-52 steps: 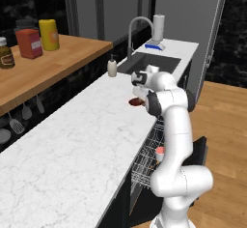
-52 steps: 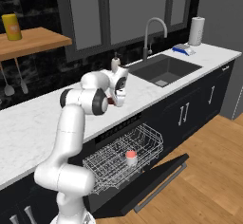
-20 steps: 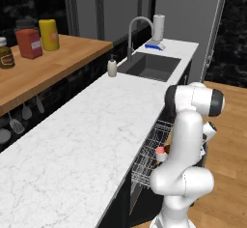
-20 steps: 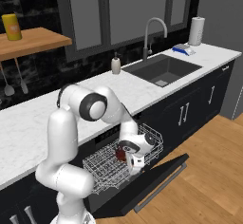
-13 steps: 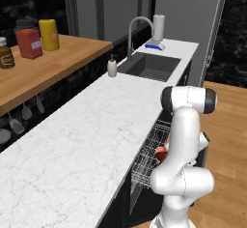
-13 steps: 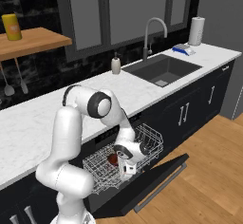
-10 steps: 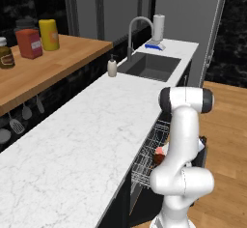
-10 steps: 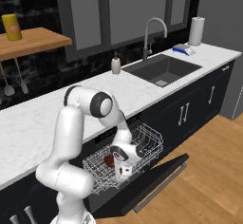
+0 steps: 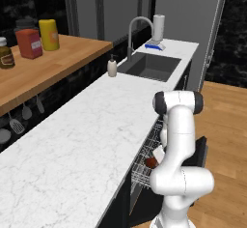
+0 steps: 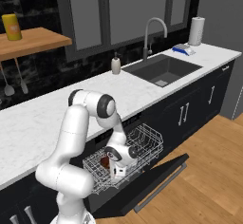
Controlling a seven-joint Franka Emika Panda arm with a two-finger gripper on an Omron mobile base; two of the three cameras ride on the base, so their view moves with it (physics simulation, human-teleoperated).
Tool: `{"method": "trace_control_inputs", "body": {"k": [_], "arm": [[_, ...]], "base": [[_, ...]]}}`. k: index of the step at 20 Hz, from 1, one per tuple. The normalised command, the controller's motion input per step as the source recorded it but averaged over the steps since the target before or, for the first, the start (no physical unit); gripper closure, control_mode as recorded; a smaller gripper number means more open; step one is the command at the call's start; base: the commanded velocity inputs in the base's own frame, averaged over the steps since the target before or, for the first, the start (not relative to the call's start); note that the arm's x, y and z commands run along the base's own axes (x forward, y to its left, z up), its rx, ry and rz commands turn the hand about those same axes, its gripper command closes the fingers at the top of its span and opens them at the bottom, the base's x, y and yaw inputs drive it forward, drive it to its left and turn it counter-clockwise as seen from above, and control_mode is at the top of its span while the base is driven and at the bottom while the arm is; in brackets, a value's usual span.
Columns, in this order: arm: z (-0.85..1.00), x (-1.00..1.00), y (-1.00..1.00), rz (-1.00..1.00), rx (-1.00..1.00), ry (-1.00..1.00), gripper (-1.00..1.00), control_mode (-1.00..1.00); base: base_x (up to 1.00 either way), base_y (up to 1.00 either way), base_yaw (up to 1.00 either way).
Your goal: Pick up the cup and bowl from the counter, place them in the dishwasher, and close the dishwasher door.
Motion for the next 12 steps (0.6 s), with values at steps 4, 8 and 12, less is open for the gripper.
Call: {"method": "trace_control_inputs", "body": {"k": [4,8,12], "arm": [[-0.56,0.34,0.00,0.00,0.00,0.05,1.00,-1.00],[-0.64,0.23,0.00,0.00,0.00,0.03,1.00,-1.00],[-0.36,-0.30,-0.04,0.00,0.00,0.00,-1.00,-1.00]], "base": [[0.00,0.00,0.00],[0.00,0.00,0.00],[0.00,0.00,0.00]]}}
